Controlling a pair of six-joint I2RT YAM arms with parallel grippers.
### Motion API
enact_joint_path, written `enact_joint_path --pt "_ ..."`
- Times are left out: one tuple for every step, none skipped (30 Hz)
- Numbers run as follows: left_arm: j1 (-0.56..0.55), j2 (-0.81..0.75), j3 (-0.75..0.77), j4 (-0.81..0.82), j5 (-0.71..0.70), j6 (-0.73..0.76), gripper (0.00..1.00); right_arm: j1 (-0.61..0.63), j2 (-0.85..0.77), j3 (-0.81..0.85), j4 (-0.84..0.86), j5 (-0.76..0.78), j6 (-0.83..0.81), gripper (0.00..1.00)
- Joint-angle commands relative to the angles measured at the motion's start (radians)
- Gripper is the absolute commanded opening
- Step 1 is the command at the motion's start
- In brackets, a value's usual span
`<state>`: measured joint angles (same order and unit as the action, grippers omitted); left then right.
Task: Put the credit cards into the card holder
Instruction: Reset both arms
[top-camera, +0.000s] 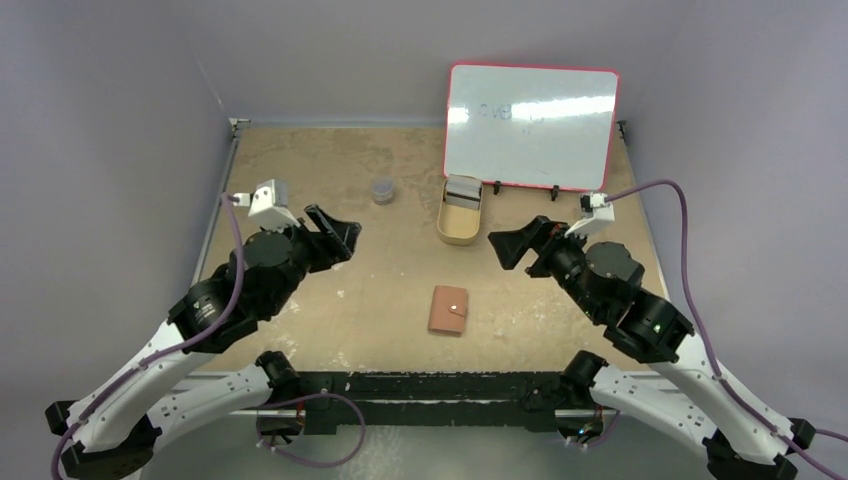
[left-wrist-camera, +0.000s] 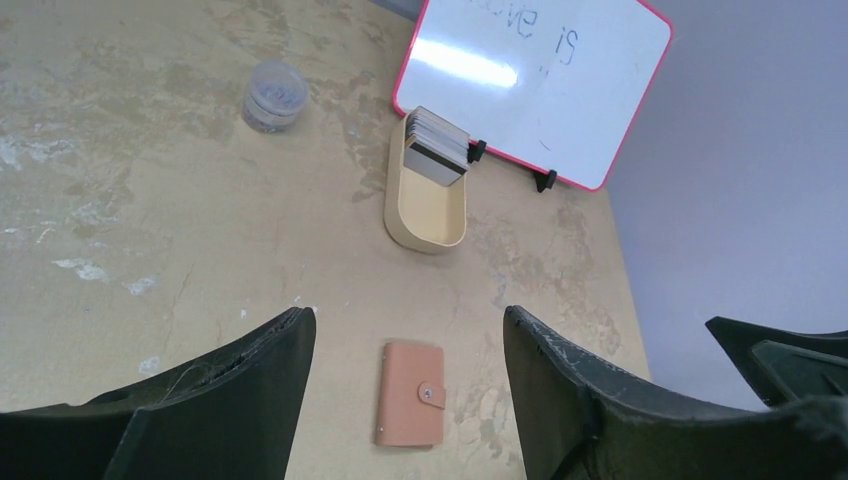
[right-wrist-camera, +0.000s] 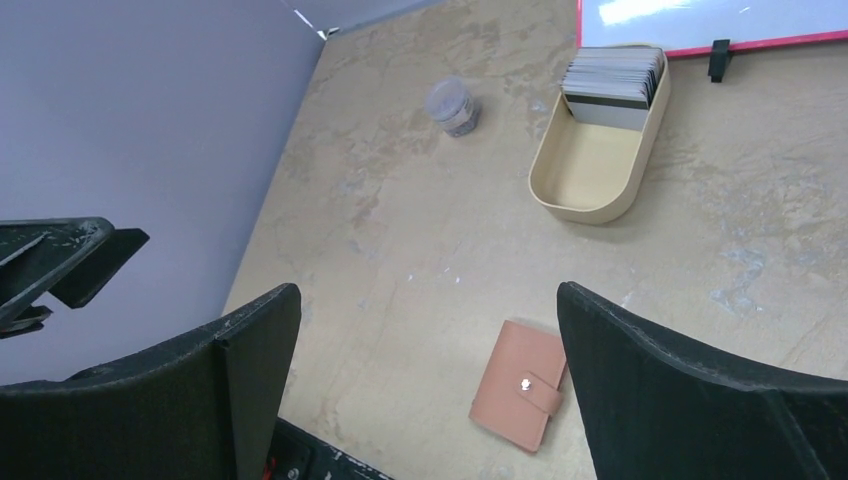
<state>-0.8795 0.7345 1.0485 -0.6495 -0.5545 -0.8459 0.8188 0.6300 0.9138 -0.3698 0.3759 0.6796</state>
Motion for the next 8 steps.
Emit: enact_joint_path --pt "-0.004 -0.015 -0.028 0.046 -0.009 -0.006 0.68 0.001 -0.001 0.003 0.036 0.004 0.001 0.99" --pt "-0.004 -0.015 -0.034 0.045 -0.010 -0.008 0.68 0.002 -0.004 0.003 0.042 0.000 0.001 0.99" --pt "-0.004 -0.014 -0.039 0.047 -0.010 -0.008 0.69 0.001 -0.007 0.002 0.045 -0.005 -0.002 0.99" --pt "-0.004 -0.012 -0.048 0.052 -0.009 -0.008 0.68 0.001 -0.008 0.004 0.040 -0.013 -0.005 0.99" --pt "-0.004 -0.010 -0.054 0.057 -0.010 -0.008 0.69 0.002 -0.008 0.007 0.033 -0.013 -0.008 0.99" --pt "-0.004 -0.006 -0.059 0.062 -0.010 -0.011 0.69 0.002 -0.007 0.010 0.021 -0.009 -0.007 0.99" --pt "-0.004 0.000 -0.064 0.066 -0.006 -0.014 0.69 0.002 -0.006 0.014 0.012 -0.002 -0.006 0.99" --pt "-0.004 0.006 -0.066 0.072 0.002 -0.013 0.69 0.001 -0.004 0.019 0.000 0.003 -0.004 0.99"
